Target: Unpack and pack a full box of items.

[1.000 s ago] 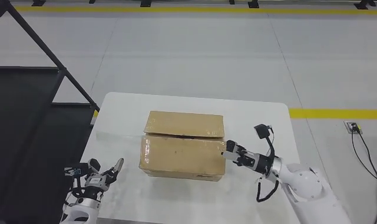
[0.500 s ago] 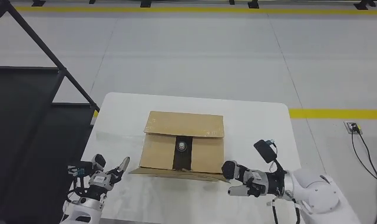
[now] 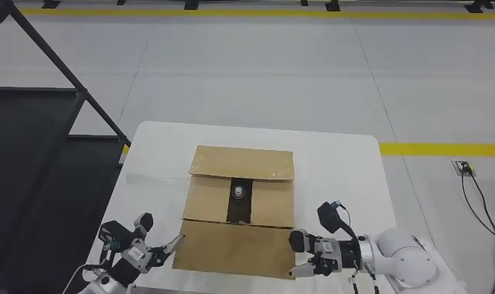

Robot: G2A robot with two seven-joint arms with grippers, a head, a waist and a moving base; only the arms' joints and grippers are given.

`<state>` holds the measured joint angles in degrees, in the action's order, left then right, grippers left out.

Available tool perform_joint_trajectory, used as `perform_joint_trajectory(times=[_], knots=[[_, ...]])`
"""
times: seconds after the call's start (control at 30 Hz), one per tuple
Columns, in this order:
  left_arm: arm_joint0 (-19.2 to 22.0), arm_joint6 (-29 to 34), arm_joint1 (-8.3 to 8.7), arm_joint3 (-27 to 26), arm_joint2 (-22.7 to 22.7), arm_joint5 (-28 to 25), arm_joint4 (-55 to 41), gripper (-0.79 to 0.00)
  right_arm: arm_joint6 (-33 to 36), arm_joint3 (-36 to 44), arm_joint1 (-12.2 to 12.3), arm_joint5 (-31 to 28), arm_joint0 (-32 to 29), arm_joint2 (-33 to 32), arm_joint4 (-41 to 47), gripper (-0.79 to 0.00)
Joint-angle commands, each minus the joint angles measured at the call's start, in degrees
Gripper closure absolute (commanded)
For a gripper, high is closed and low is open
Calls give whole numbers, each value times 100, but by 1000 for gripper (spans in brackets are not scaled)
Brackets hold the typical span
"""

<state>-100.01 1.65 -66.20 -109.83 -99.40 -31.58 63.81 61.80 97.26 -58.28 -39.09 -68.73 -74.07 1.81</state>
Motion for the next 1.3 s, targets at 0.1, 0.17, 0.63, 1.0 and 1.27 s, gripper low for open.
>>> perform_joint_trajectory(times=[0.1,0.17,0.63,1.0,1.27], knots=[[75,46,17,138,104,1,444,-785,-736,-191,-45,471,120,-23,838,-785],[75,46,17,138,104,1,444,-785,-829,-191,-43,608,122,-53,834,-785],[75,46,17,138,104,1,444,-785,-1246,-32,-67,1116,14,-20,1082,-785],[-28,-250,24,94,259,169,918,-785,-1404,-1314,-340,2845,1469,896,2009,-785],[-56,-271,34,181,331,115,878,-785,-1665,-2082,-564,2899,2205,1381,2228,-785]])
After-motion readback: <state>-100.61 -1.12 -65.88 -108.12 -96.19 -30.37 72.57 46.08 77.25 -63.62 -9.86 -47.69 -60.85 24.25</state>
